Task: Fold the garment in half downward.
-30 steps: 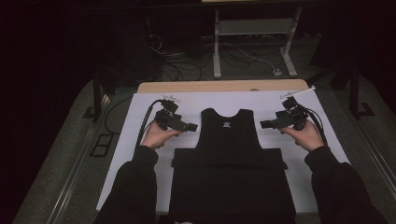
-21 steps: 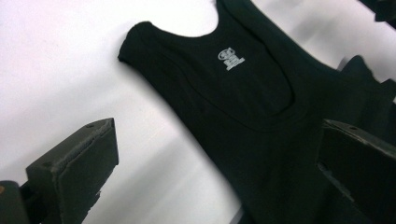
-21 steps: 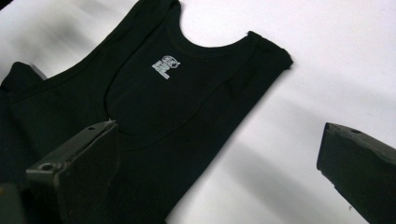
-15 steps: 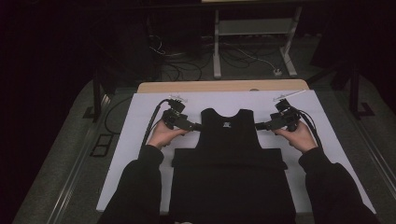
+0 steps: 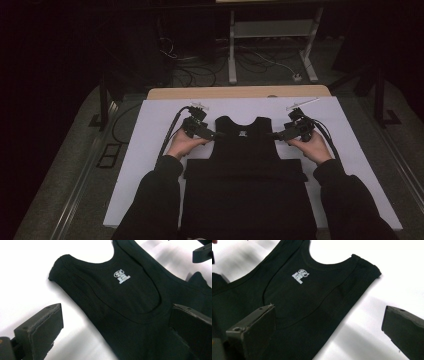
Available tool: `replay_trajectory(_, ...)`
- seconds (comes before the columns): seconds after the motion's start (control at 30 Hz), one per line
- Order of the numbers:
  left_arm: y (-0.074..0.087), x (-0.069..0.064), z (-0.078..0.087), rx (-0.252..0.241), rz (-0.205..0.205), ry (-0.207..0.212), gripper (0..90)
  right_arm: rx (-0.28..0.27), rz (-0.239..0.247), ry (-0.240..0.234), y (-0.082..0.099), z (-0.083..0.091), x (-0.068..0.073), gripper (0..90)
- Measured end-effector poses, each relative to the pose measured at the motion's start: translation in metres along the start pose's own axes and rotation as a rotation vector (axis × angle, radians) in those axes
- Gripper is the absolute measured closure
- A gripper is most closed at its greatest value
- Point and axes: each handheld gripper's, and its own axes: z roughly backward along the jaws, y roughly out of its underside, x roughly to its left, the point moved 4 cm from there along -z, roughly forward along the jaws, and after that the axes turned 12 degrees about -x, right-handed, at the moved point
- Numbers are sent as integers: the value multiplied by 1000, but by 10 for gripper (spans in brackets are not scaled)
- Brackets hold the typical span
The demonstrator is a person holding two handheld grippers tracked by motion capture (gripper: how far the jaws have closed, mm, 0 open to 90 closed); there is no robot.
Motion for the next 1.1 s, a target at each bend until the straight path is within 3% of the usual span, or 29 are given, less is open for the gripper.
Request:
replay_trajectory(0.03, 1, 1, -1, 1, -12, -1, 0, -7, -2, 3, 0, 0, -1, 0)
replay_trajectory(0.13, 4, 5, -6, 4, 5, -6, 0, -20, -12, 5, -1, -1, -2, 2)
replay_trajectory(0.37, 9, 11, -14, 22, 35, 9, 0, -4, -12, 18, 1, -9, -5, 10)
replay_trajectory(0.5, 12, 13, -17, 42, 39, -4, 0, 7, -7, 16, 3, -14, -5, 37)
replay_trajectory(0.67, 15, 15, -21, 51, 51, -14, 55, 11, -19, 10, 3, -18, -4, 58)
replay_trajectory(0.73, 16, 15, -22, 50, 47, -15, 77, 13, -19, 5, 4, -19, -3, 84)
replay_trajectory(0.8, 15, 14, -22, 40, 50, -16, 112, 14, -22, -2, 4, -20, -3, 167)
replay_trajectory(1.1, 12, 12, -23, 12, 68, -22, 217, 42, -5, 23, 9, -26, -1, 284)
